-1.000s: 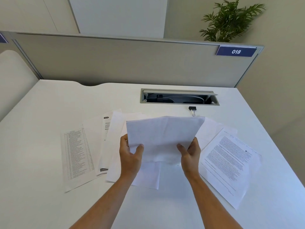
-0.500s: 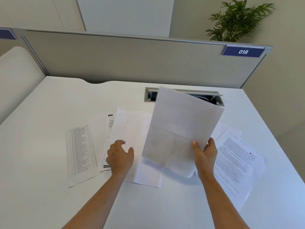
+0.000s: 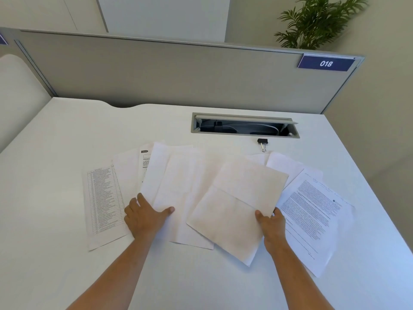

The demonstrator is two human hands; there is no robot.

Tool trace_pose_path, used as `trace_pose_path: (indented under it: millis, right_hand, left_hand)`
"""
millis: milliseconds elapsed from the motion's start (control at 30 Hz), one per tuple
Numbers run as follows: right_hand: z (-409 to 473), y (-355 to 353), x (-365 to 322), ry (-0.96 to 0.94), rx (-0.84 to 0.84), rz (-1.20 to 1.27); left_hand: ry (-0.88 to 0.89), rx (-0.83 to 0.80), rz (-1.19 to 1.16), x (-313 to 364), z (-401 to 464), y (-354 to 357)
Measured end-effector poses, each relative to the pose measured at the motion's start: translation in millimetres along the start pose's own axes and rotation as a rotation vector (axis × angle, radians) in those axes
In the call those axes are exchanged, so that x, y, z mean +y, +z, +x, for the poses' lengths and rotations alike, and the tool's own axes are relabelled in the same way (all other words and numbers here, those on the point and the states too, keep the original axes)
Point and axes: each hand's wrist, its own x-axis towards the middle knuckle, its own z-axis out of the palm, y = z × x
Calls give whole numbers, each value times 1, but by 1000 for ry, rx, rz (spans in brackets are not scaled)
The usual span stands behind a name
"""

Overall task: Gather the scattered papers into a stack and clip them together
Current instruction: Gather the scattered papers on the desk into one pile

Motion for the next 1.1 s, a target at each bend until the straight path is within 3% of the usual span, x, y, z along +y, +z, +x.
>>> trace_pose_path:
  millis: [467,933,1100]
  right_hand:
    - [9,9,12,-8,-23,-154]
    - [11,30,12,-8,-126,-180]
    - [7,30,12,-9,-146,-160]
  left_hand:
    - [-45,-120,-422,11,13,-15]
    - [389,100,-588,82,8,-117]
    - [340,176,-899,89,4,-125]
